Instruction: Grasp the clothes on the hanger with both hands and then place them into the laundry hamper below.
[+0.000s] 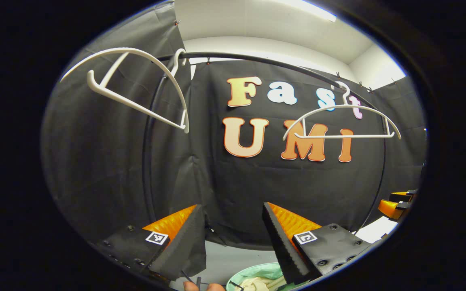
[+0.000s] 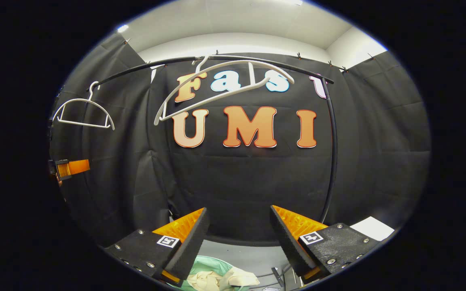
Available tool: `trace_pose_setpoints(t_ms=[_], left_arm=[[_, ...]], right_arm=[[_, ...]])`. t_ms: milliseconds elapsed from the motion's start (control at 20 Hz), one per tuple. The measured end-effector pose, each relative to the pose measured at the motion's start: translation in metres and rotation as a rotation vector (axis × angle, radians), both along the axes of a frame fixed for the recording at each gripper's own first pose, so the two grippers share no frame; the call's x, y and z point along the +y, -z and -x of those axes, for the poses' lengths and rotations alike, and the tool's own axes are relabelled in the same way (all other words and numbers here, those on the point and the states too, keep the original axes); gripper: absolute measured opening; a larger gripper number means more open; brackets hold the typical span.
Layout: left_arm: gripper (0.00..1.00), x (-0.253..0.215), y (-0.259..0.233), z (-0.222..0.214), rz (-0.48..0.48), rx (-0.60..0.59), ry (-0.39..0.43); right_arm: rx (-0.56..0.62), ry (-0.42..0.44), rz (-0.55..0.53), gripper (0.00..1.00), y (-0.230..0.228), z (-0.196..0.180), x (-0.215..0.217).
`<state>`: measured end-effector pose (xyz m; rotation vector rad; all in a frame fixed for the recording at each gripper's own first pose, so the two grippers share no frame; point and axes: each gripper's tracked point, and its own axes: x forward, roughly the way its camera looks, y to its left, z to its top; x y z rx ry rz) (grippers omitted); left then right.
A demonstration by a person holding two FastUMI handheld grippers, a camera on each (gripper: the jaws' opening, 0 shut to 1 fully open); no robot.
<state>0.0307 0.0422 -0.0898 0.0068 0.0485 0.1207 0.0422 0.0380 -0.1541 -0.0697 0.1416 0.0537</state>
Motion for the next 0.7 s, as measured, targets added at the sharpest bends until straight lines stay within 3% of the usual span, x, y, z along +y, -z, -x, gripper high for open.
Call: trace_pose_setpoints(t_ms=[250,700], left_arm=[[0.94,0.005,-0.017,0.001,0.028,-0.073,-0.045],[0.94,0.006,-0.003,-0.004,0.054,-0.030,-0.044]], right_arm=[[-0.009,0.020,-0.020,1.00,-0.001,-0.004,-0.007],[-0.011,0.034,-0.031,1.00,-0.002,-0.006,-0.012]])
